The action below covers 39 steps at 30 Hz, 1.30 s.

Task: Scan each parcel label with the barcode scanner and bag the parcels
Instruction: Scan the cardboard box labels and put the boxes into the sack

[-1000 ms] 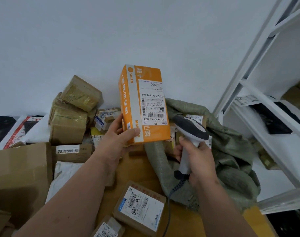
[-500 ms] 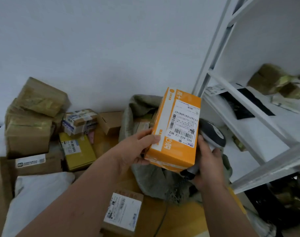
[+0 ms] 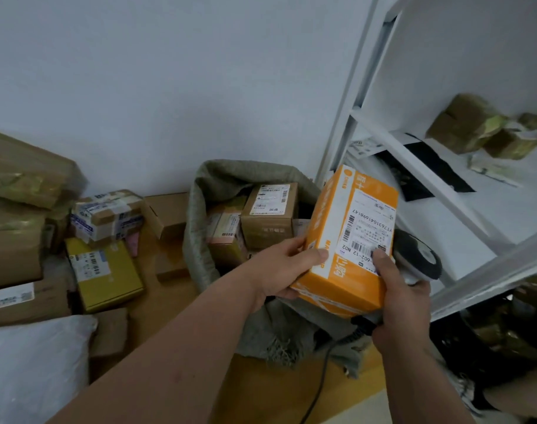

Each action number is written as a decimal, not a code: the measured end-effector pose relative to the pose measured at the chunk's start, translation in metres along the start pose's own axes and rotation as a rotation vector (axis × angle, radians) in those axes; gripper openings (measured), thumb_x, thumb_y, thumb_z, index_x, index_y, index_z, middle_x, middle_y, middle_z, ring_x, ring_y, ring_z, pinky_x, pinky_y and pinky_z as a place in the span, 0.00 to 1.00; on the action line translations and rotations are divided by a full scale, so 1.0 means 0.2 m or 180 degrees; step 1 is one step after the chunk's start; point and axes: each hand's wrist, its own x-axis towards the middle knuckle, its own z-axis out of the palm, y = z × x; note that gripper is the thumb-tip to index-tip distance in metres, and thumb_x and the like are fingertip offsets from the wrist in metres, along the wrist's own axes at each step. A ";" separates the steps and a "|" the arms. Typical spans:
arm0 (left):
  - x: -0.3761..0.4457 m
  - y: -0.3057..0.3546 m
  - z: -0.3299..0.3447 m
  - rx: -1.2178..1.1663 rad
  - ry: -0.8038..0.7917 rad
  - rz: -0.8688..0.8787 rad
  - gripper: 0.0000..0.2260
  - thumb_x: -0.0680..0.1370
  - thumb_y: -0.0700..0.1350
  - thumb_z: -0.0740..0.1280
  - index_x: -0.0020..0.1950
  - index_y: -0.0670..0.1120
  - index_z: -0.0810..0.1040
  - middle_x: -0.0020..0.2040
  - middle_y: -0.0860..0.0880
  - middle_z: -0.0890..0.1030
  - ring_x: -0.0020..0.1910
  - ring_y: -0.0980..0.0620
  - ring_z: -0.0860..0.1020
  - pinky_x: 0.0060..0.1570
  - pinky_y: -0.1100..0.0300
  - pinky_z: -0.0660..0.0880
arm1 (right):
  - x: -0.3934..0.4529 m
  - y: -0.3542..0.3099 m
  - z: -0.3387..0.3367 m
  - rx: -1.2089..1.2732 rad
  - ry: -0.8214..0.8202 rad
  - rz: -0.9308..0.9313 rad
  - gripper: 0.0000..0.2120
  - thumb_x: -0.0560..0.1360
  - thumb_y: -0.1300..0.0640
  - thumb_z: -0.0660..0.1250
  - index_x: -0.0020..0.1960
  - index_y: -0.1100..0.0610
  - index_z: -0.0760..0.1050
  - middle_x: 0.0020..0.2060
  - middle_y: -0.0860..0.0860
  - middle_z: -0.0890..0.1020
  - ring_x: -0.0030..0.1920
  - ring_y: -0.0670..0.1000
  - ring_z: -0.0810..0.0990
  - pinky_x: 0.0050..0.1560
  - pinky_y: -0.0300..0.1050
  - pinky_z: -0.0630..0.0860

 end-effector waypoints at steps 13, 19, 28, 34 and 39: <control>0.23 -0.19 0.04 0.0358 0.0492 -0.0689 0.22 0.82 0.60 0.56 0.72 0.50 0.70 0.64 0.50 0.76 0.63 0.47 0.74 0.64 0.48 0.72 | 0.25 0.13 0.10 -0.1179 0.0082 -0.0167 0.44 0.64 0.40 0.80 0.71 0.54 0.64 0.64 0.54 0.78 0.61 0.60 0.78 0.61 0.65 0.76; 0.32 -0.30 -0.10 0.2394 0.0987 -0.0381 0.23 0.80 0.52 0.60 0.76 0.54 0.65 0.74 0.50 0.68 0.71 0.46 0.67 0.70 0.50 0.64 | 0.34 0.12 0.19 -0.1282 0.0064 -0.0089 0.44 0.64 0.37 0.78 0.69 0.55 0.62 0.59 0.53 0.78 0.59 0.60 0.78 0.60 0.65 0.76; 0.25 -0.41 -0.05 0.4371 -0.0060 -0.1041 0.23 0.77 0.56 0.63 0.72 0.64 0.65 0.64 0.51 0.74 0.68 0.43 0.66 0.72 0.38 0.48 | 0.41 0.11 0.29 -0.0937 -0.0054 0.0214 0.49 0.63 0.39 0.80 0.73 0.52 0.58 0.63 0.54 0.77 0.59 0.60 0.79 0.60 0.66 0.77; 0.23 -0.25 -0.09 0.4323 -0.0255 -0.0795 0.12 0.80 0.50 0.60 0.61 0.62 0.77 0.61 0.54 0.75 0.65 0.47 0.67 0.69 0.42 0.49 | 0.43 0.09 0.32 -0.0564 -0.0237 0.0398 0.54 0.55 0.40 0.83 0.74 0.51 0.62 0.61 0.53 0.79 0.57 0.58 0.81 0.59 0.64 0.78; 0.18 -0.14 0.02 0.3632 -0.1059 -0.0381 0.11 0.79 0.51 0.65 0.61 0.55 0.79 0.62 0.56 0.77 0.63 0.51 0.72 0.65 0.52 0.62 | 0.46 0.01 0.33 -0.0384 -0.0538 0.0632 0.43 0.64 0.49 0.82 0.73 0.52 0.66 0.59 0.55 0.82 0.55 0.59 0.83 0.55 0.64 0.80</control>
